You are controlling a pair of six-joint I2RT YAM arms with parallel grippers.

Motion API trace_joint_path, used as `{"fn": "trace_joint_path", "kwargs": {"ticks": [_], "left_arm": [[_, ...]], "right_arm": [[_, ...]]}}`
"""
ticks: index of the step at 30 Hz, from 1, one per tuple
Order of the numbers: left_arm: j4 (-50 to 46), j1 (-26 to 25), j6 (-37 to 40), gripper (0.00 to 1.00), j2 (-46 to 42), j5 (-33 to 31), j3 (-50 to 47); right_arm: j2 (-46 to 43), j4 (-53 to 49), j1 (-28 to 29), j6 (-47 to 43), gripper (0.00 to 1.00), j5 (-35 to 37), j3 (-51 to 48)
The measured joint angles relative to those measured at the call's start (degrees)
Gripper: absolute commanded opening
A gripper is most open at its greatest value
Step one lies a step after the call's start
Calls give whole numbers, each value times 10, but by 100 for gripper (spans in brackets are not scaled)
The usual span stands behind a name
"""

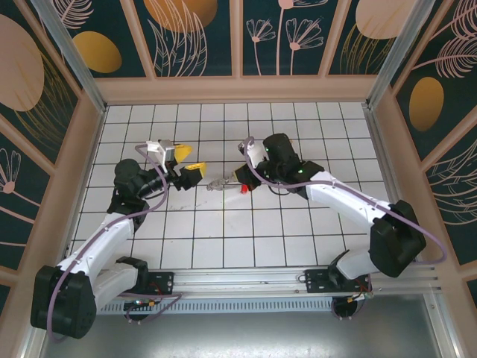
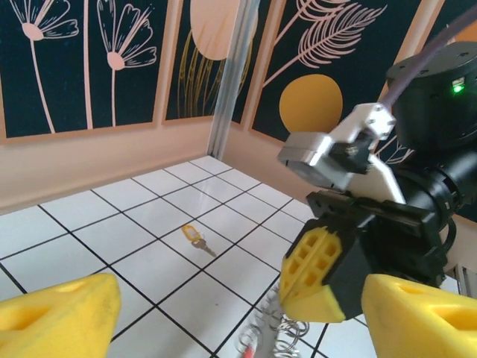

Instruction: Put the keys on the keyring

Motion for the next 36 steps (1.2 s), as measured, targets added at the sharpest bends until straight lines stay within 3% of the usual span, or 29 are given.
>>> {"fn": "trace_joint_path", "kwargs": {"ticks": [7, 10, 12, 15, 19, 36], "left_arm": [[1, -8, 105, 57, 18, 26, -3], [-16, -11, 177, 36, 23, 58, 2], [-80, -20, 283, 25, 37, 98, 30], [-181, -48, 419, 25, 74, 144, 83], [-231, -90, 484, 28, 101, 148, 97], [-241, -125, 509, 26, 137, 123, 108]], "right_arm": [[-39, -32, 0, -147, 0, -30, 0], [-49, -41, 0, -217, 0, -41, 0], [-54, -47, 0, -259, 0, -46, 0], [-60, -51, -1, -308, 0, -51, 0], [-59, -68, -6, -348, 0, -72, 8], [-51, -76, -7, -385, 0, -103, 23]]}}
